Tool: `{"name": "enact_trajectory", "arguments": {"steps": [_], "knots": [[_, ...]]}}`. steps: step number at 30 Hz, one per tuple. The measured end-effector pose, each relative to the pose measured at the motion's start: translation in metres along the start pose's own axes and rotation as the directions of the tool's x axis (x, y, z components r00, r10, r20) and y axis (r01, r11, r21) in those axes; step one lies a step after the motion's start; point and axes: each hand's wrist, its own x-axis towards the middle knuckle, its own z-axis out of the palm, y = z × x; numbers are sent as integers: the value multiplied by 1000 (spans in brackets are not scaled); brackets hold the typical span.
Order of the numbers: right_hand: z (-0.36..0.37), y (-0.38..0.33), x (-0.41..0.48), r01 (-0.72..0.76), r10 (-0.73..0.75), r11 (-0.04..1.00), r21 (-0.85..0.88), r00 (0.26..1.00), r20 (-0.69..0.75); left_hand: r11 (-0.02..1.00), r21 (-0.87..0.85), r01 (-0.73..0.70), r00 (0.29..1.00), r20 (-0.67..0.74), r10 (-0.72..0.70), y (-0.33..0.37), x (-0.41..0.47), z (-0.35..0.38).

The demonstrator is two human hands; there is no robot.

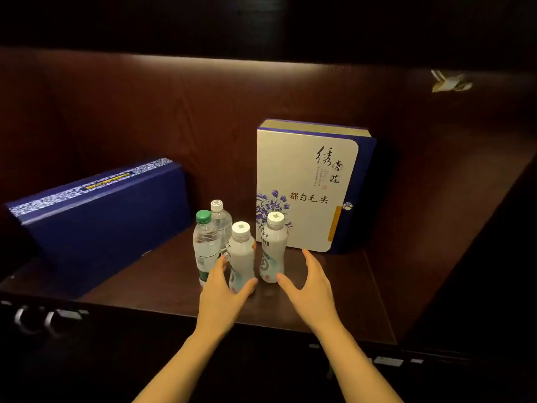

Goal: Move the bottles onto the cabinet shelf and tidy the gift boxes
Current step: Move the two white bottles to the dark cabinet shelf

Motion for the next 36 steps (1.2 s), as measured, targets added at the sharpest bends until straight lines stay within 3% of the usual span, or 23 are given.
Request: {"name": "enact_trajectory", "arguments": {"steps": [6,19,36], "knots": [[25,18,37,-125,125,992,32,992,26,995,-64,79,997,23,-77,-13,22,19],[77,28,90,-114,117,977,178,993,-6,990,-89,111,993,-22,-114,-40,48,41],[35,48,43,-147,167,979,140,976,-142,998,-4,56,997,51,-56,-28,33,40]]}}
